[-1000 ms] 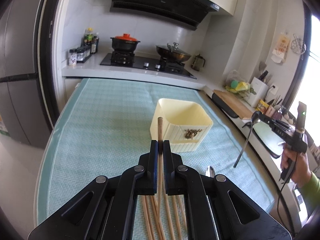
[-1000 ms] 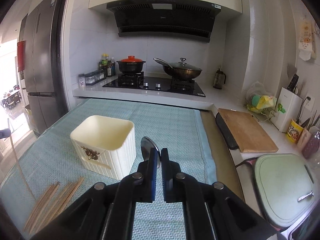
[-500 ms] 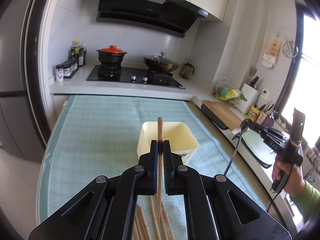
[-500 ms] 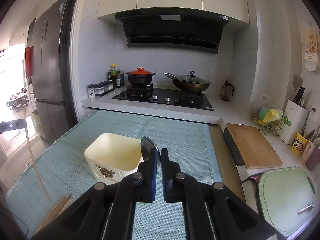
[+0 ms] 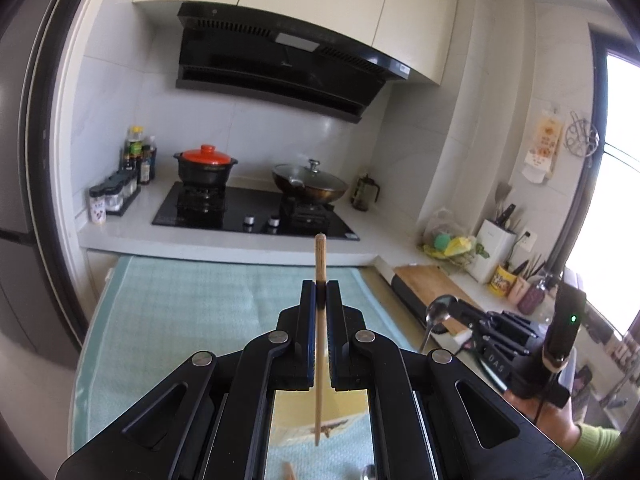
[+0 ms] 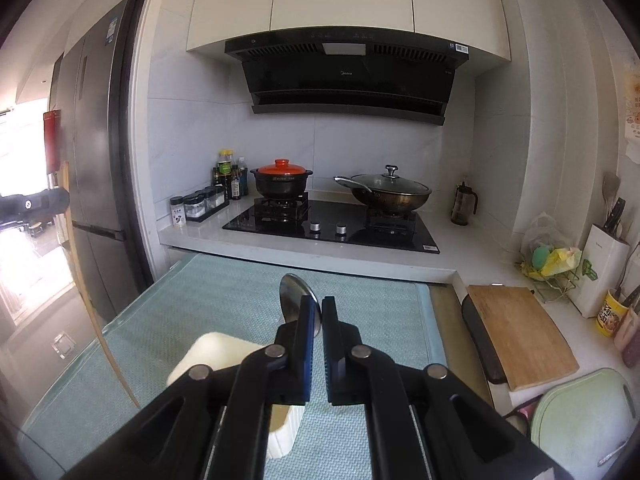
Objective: Organize utensils
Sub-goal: 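Lower the spoon into the box with the right tool while the left tool drops the chopstick in, then open both tools and withdraw them from the box back over the table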
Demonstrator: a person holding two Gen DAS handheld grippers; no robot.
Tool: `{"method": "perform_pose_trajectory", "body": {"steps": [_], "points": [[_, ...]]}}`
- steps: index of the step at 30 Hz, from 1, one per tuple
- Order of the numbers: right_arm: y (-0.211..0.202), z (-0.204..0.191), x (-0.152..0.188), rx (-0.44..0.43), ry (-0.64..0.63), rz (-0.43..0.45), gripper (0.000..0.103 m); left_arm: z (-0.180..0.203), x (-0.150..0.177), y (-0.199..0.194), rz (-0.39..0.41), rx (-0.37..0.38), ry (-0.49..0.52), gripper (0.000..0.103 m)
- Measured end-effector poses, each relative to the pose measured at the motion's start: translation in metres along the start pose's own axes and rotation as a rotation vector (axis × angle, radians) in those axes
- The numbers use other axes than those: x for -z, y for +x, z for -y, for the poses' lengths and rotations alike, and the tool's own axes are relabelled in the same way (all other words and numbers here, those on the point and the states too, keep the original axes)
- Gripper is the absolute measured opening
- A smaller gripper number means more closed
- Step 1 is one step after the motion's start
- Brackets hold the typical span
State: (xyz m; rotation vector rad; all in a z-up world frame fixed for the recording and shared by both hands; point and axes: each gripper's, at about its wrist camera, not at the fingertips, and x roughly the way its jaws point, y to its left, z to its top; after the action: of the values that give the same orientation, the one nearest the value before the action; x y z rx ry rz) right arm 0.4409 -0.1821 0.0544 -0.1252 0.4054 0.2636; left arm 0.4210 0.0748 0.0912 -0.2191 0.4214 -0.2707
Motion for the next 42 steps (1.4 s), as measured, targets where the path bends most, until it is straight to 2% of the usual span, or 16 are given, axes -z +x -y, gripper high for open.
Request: {"method": "perform_pose_trajectory", "body": {"steps": [4, 7, 13, 20, 22, 23, 24, 25, 26, 27, 30, 33, 37, 40, 42], "points": [[0.038, -0.005, -0.003, 0.055, -0.016, -0.002, 0.004, 0.0, 0.001, 0.04, 0.004, -0.046, -0.005, 0.003], [0.066, -0.006, 0.007, 0.048, -0.004, -0.029, 0.004, -0.003, 0.011, 0.073, -0.027, -0.065, -0.021, 0.003], [0.119, -0.007, 0.043, 0.016, 0.035, -0.154, 0.004, -0.015, 0.044, 0.133, -0.127, -0.103, -0.06, 0.003], [0.146, -0.015, 0.072, -0.005, 0.003, -0.261, 0.005, -0.025, 0.075, 0.172, -0.224, -0.152, -0.059, 0.004], [0.149, -0.013, 0.074, -0.02, 0.025, -0.292, 0.007, -0.026, 0.078, 0.174, -0.25, -0.177, -0.05, 0.006], [0.148, -0.012, 0.074, -0.019, 0.033, -0.299, 0.019, -0.026, 0.08, 0.173, -0.263, -0.182, -0.048, 0.017], [0.142, -0.01, 0.074, -0.021, 0.04, -0.292, 0.042, -0.027, 0.08, 0.169, -0.27, -0.183, -0.046, 0.038], [0.134, -0.007, 0.072, -0.027, 0.051, -0.269, 0.053, -0.027, 0.08, 0.161, -0.26, -0.189, -0.039, 0.048], [0.123, -0.003, 0.069, -0.032, 0.06, -0.24, 0.061, -0.026, 0.078, 0.15, -0.242, -0.199, -0.027, 0.063], [0.112, 0.001, 0.065, -0.034, 0.068, -0.218, 0.061, -0.025, 0.077, 0.137, -0.226, -0.202, -0.014, 0.071], [0.075, 0.008, 0.059, -0.047, 0.054, -0.197, 0.063, -0.027, 0.072, 0.09, -0.218, -0.193, 0.011, 0.082], [0.032, 0.011, 0.07, -0.033, 0.005, -0.222, 0.077, -0.032, 0.075, 0.03, -0.229, -0.217, 0.046, 0.094], [-0.018, 0.011, 0.111, -0.036, -0.058, -0.296, 0.078, -0.042, 0.098, -0.046, -0.265, -0.239, 0.08, 0.1], [-0.05, 0.011, 0.153, -0.051, -0.026, -0.359, 0.078, -0.053, 0.132, -0.086, -0.281, -0.245, 0.049, 0.102], [-0.069, 0.01, 0.181, -0.053, 0.009, -0.393, 0.078, -0.057, 0.16, -0.101, -0.314, -0.279, 0.038, 0.103]]}}
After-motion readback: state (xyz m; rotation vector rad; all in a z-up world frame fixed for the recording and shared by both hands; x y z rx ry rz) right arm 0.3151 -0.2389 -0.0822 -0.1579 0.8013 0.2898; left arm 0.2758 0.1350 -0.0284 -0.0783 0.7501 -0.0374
